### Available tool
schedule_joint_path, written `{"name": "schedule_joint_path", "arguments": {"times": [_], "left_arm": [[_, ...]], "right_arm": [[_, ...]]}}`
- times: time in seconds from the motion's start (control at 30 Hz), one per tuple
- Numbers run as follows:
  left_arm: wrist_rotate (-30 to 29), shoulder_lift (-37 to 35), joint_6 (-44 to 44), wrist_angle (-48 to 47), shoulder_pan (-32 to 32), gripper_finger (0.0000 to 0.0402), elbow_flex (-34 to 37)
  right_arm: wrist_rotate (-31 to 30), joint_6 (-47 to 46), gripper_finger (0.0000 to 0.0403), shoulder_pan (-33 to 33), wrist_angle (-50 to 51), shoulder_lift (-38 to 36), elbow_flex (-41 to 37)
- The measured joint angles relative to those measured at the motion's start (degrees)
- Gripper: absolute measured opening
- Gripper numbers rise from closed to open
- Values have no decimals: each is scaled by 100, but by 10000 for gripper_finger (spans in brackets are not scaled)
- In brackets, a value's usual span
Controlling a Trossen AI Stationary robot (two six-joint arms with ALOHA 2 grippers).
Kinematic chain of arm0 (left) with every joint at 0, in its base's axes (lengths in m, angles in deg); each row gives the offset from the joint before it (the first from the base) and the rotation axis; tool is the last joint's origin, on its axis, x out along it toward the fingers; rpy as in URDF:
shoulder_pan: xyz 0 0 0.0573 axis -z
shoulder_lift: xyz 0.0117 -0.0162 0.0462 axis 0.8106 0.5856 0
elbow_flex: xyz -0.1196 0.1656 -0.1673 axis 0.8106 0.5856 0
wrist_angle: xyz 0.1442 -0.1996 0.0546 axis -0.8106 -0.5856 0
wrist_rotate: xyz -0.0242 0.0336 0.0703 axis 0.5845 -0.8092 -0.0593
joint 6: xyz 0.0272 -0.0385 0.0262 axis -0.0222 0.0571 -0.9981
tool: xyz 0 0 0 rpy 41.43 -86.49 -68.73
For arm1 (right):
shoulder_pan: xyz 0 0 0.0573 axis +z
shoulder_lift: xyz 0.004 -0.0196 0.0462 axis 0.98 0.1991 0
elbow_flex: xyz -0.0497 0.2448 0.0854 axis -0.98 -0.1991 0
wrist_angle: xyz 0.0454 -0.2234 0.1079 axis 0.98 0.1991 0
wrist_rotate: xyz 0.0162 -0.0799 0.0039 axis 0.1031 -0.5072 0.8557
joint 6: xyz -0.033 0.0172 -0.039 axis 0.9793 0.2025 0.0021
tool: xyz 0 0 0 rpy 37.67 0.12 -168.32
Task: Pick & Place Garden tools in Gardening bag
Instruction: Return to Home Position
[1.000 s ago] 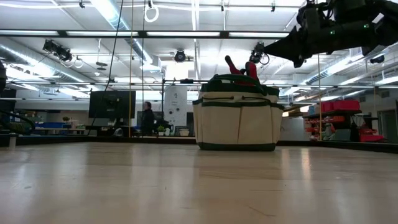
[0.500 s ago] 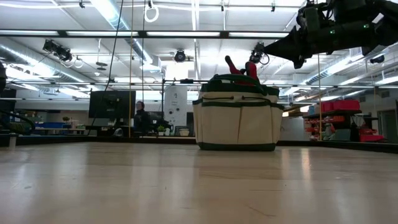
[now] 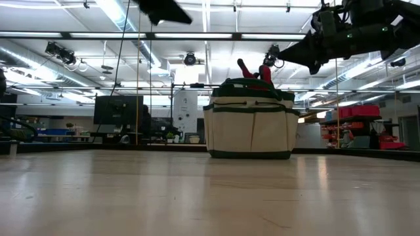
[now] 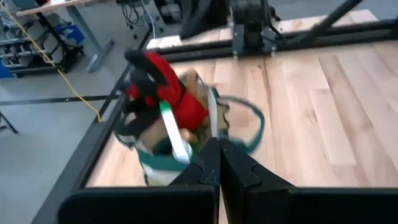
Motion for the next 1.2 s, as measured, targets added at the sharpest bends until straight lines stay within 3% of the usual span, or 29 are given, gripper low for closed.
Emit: {"name": "schedule_joint_path", "arguments": {"times": [0.37,0.63,0.9,1.2], "left_arm": [[114,-1626,-21,1954,94,2,2852],[271,-3033,-77,2459,292,2,4335],[409,-4267,-55,2568,536,2,5235],[828,-5205,-11,2504,616,2,5646]], "right_arm": [[-2,2,22,0,-16,43,0],[-2,4,22,0,-30,41,0],[-2,4,22,0,-34,41,2],[-2,4,22,0,-37,41,0]]}}
